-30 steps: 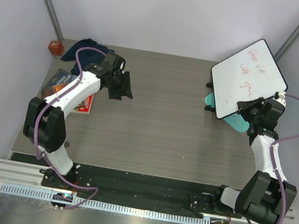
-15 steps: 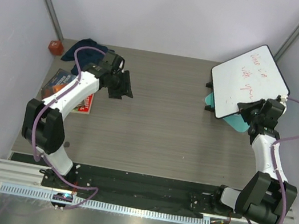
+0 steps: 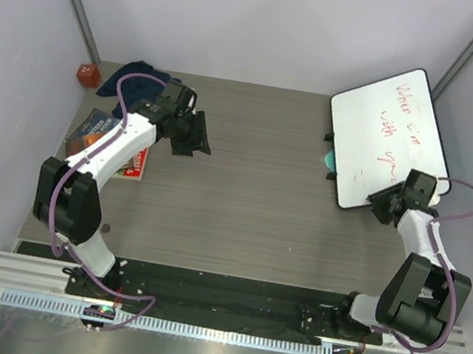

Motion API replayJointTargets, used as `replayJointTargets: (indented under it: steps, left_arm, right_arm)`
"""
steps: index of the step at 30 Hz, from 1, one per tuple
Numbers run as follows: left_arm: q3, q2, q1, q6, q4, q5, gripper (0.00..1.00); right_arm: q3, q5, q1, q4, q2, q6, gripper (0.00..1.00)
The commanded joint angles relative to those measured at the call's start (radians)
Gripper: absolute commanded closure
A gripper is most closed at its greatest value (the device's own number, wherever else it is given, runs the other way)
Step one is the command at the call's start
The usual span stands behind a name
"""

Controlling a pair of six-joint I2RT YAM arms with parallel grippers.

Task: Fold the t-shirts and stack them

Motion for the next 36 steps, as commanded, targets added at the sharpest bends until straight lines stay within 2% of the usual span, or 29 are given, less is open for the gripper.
replayJointTargets:
  steps: [1, 10, 13, 18, 24, 29, 36]
  left_arm:
    - [0.003, -0.040, 0.002, 0.007, 0.028, 0.022, 0.47]
    - [0.006, -0.029, 0.011, 0.005, 0.031, 0.025, 0.46]
    - [0.007, -0.024, 0.013, 0.003, 0.031, 0.030, 0.47]
    - [0.004, -0.026, 0.015, 0.002, 0.034, 0.030, 0.46]
    - [0.003, -0.020, 0.015, 0.002, 0.034, 0.030, 0.47]
    - [0.001, -0.015, 0.015, 0.000, 0.036, 0.031, 0.47]
    - [0.001, -0.012, 0.015, -0.003, 0.039, 0.037, 0.46]
  right_arm:
    - [-0.021, 0.032, 0.005, -0.229, 0.030, -0.085, 0.59]
    - [-0.005, 0.041, -0.022, -0.203, 0.059, -0.091, 0.55]
    - [-0.007, 0.041, -0.027, -0.211, 0.044, -0.097, 0.46]
    - [-0.004, 0.100, -0.060, -0.221, 0.004, -0.100, 0.45]
    - [0.024, 0.092, -0.079, -0.218, -0.007, -0.116, 0.43]
    - [0.021, 0.067, -0.079, -0.185, -0.082, -0.160, 0.37]
    - [0.027, 0.107, -0.080, -0.174, -0.130, -0.169, 0.36]
